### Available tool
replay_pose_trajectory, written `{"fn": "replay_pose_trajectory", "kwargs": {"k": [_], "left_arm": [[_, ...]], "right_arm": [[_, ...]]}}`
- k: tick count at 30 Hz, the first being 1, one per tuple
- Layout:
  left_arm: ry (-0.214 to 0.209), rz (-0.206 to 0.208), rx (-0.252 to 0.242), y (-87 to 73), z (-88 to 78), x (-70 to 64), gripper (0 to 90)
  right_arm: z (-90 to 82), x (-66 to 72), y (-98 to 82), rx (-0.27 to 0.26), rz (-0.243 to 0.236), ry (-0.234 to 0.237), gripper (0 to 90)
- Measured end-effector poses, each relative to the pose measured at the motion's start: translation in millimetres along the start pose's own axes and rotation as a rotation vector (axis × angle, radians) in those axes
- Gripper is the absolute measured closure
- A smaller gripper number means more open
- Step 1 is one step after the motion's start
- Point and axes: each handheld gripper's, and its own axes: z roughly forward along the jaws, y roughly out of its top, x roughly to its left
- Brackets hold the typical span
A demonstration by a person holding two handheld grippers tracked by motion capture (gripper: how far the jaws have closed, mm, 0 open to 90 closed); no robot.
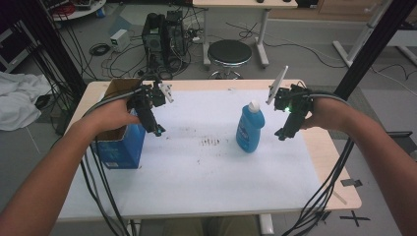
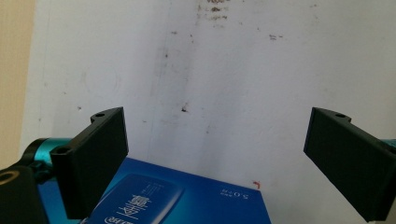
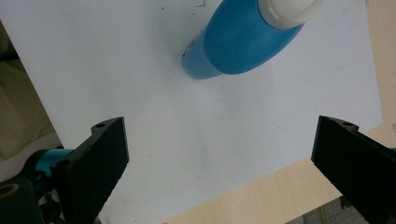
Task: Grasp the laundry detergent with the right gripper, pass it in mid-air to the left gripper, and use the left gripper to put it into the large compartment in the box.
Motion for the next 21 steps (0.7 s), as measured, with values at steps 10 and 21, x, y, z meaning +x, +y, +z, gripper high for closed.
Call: {"fn": "replay_pose_trajectory", "kwargs": {"k": [10,21], "left_arm": [[0.003,0.006,0.006,2.1,0.3,0.0,6.3],[-0.005,0.006,-0.002,0.0,4.5,1.6,6.4]], "right_arm": [[16.1,-4.0,-9.3,0.014,0.193,-0.004,3.0],[34.8,-9.0,-16.5,0.023,0.326,0.011,3.0]]}}
